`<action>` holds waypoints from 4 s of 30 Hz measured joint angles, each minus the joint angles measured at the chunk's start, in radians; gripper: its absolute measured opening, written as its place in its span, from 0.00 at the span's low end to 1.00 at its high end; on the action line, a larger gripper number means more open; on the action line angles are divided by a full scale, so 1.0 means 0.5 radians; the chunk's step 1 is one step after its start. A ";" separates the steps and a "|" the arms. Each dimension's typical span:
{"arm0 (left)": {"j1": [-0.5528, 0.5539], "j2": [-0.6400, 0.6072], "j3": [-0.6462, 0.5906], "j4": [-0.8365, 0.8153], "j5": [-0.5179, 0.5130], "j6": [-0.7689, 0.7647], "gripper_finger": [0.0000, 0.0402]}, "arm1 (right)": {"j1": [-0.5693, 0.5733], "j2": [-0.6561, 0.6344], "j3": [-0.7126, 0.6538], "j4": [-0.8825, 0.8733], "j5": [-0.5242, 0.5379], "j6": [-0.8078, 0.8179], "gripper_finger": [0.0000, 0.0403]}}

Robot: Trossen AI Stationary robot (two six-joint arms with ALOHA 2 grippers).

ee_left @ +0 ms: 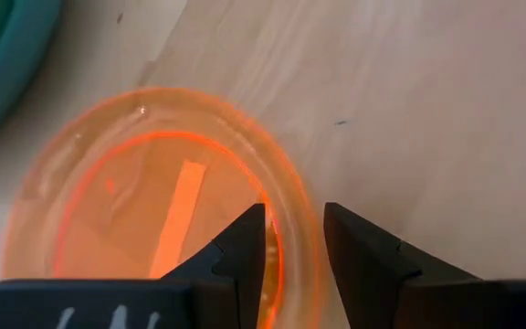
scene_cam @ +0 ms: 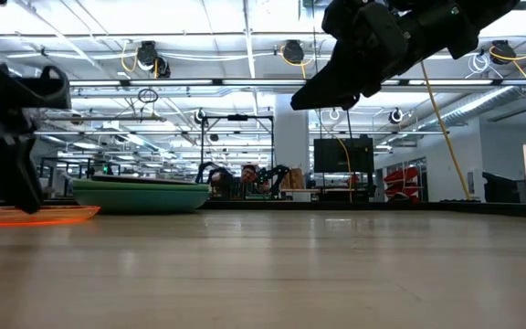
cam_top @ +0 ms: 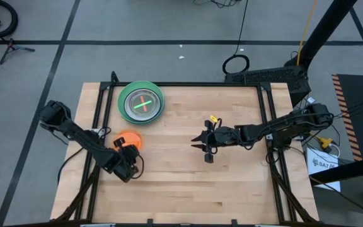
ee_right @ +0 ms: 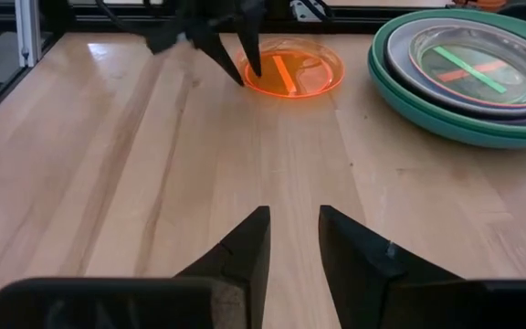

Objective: Stack plastic plates
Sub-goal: Stack the small orange plate on top of the small green plate

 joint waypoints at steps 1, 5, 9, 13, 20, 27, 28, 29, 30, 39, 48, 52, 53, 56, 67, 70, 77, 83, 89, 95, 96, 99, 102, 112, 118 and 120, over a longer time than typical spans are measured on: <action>0.013 0.000 -0.040 0.049 0.000 -0.008 0.30 | 0.000 0.000 0.000 0.000 0.000 0.014 0.22; 0.048 0.000 -0.139 0.112 -0.001 -0.079 0.30 | 0.000 0.000 0.000 -0.001 -0.001 0.019 0.22; 0.045 -0.002 -0.149 0.130 -0.003 -0.085 0.30 | -0.027 0.000 0.000 0.043 0.032 -0.056 0.22; 0.042 -0.002 -0.150 0.136 -0.003 -0.094 0.30 | -0.090 0.000 0.000 0.126 0.106 -0.152 0.22; 0.041 -0.002 -0.151 0.139 0.002 -0.130 0.16 | -0.249 0.000 0.001 0.210 0.106 -0.234 0.22; 0.035 -0.001 -0.100 0.096 0.072 -0.191 0.02 | -0.279 0.000 0.001 0.209 0.101 -0.265 0.22; 0.029 -0.001 -0.067 0.078 0.110 -0.192 0.02 | -0.279 0.000 0.001 0.203 0.099 -0.277 0.22; 0.020 -0.001 -0.032 0.047 0.143 -0.192 0.02 | -0.279 0.000 0.001 0.193 0.098 -0.285 0.22; 0.011 0.000 0.012 0.003 0.162 -0.192 0.02 | -0.279 0.000 0.001 0.182 0.098 -0.288 0.22; -0.041 0.001 0.530 -0.372 0.098 0.122 0.01 | -0.279 0.000 0.001 0.136 0.100 -0.311 0.22; 0.135 0.000 1.012 -0.744 -0.259 0.667 0.01 | -0.279 0.000 0.001 0.152 0.101 -0.330 0.22; 0.383 0.000 1.047 -0.748 -0.280 1.115 0.01 | -0.279 0.000 0.001 0.148 0.101 -0.332 0.22; 0.461 0.000 1.044 -0.748 -0.280 1.224 0.01 | -0.279 0.000 0.001 0.146 0.101 -0.332 0.22; 0.711 0.000 1.022 -0.750 -0.280 1.532 0.01 | -0.279 0.000 0.001 0.136 0.101 -0.332 0.22; 1.663 -0.005 0.927 -0.171 0.389 2.477 0.01 | -0.279 0.000 0.001 0.112 0.101 -0.347 0.22; 1.869 -0.005 0.909 -0.097 0.561 2.594 0.01 | -0.279 0.000 0.001 0.090 0.102 -0.344 0.22; 2.200 -0.004 0.908 -0.115 0.876 2.667 0.03 | -0.279 0.000 0.001 0.062 0.102 -0.342 0.22; 2.376 0.011 0.907 -0.164 0.936 2.639 0.06 | -0.279 0.000 0.001 0.061 0.102 -0.317 0.22; 2.423 0.011 0.907 -0.235 1.001 2.689 0.06 | -0.279 0.000 0.001 0.061 0.102 -0.317 0.22; 2.423 0.011 0.907 -0.235 1.101 2.687 0.06 | -0.279 0.000 0.001 0.061 0.102 -0.301 0.22; 2.423 0.011 0.907 -0.243 1.103 2.684 0.06 | -0.279 0.000 0.001 0.061 0.102 -0.292 0.22; 2.423 0.011 0.907 -0.263 1.105 2.671 0.07 | -0.279 0.000 0.001 0.060 0.102 -0.272 0.22; 2.423 0.011 0.907 -0.278 1.108 2.653 0.07 | -0.279 0.000 0.001 0.060 0.102 -0.272 0.22; 2.423 0.011 0.907 -0.375 1.258 2.615 0.07 | -0.279 0.000 0.001 0.060 0.102 -0.263 0.22; 2.423 0.011 0.907 -0.380 1.258 2.559 0.07 | -0.279 0.000 0.001 0.060 0.101 -0.266 0.22; 2.423 0.011 0.907 -0.369 1.258 2.538 0.07 | -0.279 0.000 0.001 0.060 0.101 -0.272 0.22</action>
